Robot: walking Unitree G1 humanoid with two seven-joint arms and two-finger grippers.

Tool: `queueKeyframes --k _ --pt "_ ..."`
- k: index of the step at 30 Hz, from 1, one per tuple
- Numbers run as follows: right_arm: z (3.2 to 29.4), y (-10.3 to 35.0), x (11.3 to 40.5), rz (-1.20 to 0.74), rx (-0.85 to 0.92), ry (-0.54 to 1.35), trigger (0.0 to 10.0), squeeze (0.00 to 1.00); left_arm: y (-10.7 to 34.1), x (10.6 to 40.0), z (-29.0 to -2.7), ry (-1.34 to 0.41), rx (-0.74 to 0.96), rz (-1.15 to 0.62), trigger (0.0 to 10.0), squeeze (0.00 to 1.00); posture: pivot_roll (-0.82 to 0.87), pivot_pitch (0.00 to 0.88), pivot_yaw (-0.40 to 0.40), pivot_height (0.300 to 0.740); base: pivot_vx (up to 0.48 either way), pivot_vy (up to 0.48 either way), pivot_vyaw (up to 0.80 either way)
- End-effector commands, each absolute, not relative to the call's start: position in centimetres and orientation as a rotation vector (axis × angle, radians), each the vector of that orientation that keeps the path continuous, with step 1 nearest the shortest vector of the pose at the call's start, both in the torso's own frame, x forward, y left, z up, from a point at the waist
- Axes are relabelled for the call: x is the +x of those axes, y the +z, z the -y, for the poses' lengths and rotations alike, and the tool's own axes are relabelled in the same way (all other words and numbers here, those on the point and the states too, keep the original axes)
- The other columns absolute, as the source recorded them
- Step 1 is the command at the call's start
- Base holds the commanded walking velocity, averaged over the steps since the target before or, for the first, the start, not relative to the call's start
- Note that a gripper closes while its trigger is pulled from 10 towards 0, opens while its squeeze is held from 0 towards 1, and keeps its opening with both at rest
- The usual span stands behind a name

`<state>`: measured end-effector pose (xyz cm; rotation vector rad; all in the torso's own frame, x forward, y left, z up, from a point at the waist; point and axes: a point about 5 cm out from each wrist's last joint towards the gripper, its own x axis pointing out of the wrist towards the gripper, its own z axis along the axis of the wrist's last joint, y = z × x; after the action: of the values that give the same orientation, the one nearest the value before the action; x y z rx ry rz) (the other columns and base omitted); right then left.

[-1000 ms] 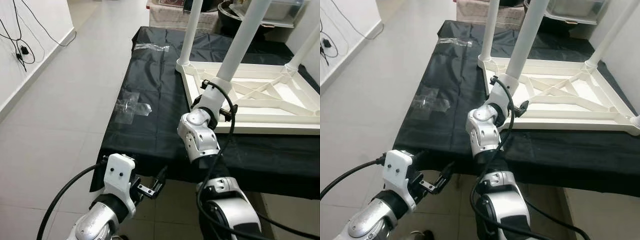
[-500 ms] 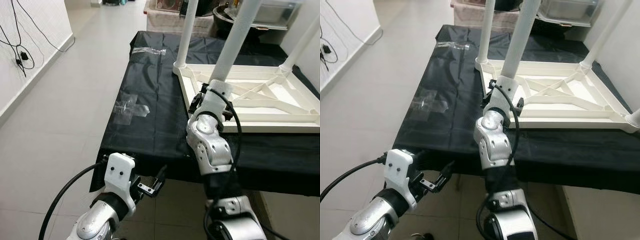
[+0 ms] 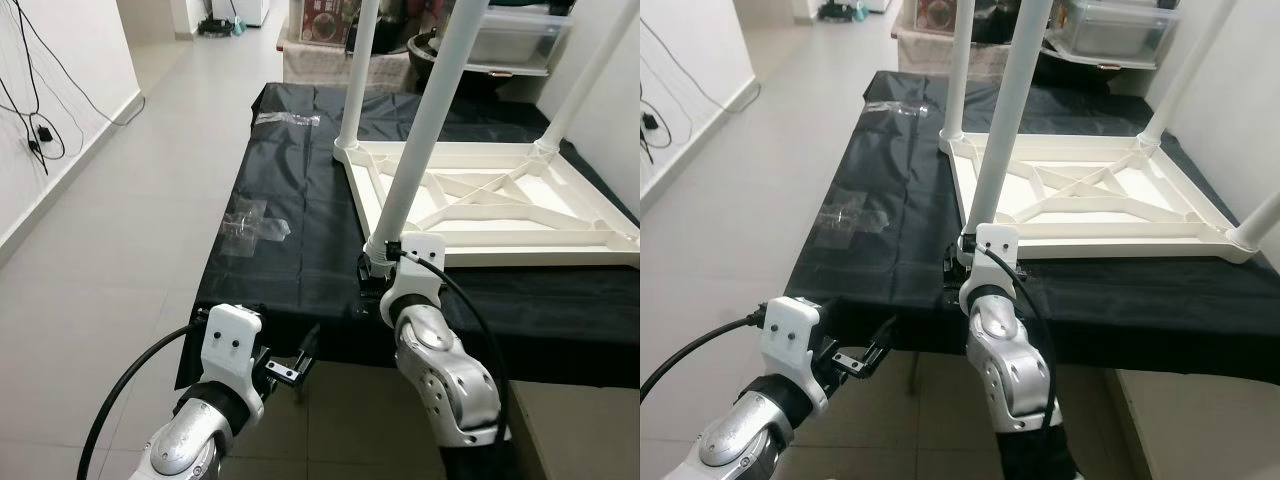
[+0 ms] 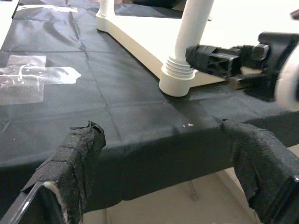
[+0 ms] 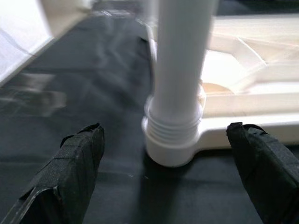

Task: Building children table

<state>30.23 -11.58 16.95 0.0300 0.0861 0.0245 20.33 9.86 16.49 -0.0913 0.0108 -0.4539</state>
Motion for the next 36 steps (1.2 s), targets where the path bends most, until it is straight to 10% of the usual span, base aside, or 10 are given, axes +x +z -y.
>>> queueKeyframes --k 1,15,36 --pt "11.6 17.1 29.9 -0.066 0.032 0.06 10.0 0.0 16.0 20.3 -9.9 -0.442 -0.086 -0.03 10.0 0.0 0.11 0.091 -0.072 0.74 0.0 0.0 0.0" --pt "23.0 13.9 30.2 -0.193 -0.35 -0.251 10.0 0.0 15.8 20.1 -10.2 -0.403 -0.068 -0.03 10.0 0.0 0.11 0.113 -0.074 0.74 0.0 0.0 0.0" --pt "17.4 13.2 28.8 -0.132 -0.164 0.015 10.0 0.0 13.8 21.2 -12.6 -0.215 -0.061 -0.127 10.0 0.0 0.11 0.093 -0.078 0.74 0.307 -0.119 0.0"
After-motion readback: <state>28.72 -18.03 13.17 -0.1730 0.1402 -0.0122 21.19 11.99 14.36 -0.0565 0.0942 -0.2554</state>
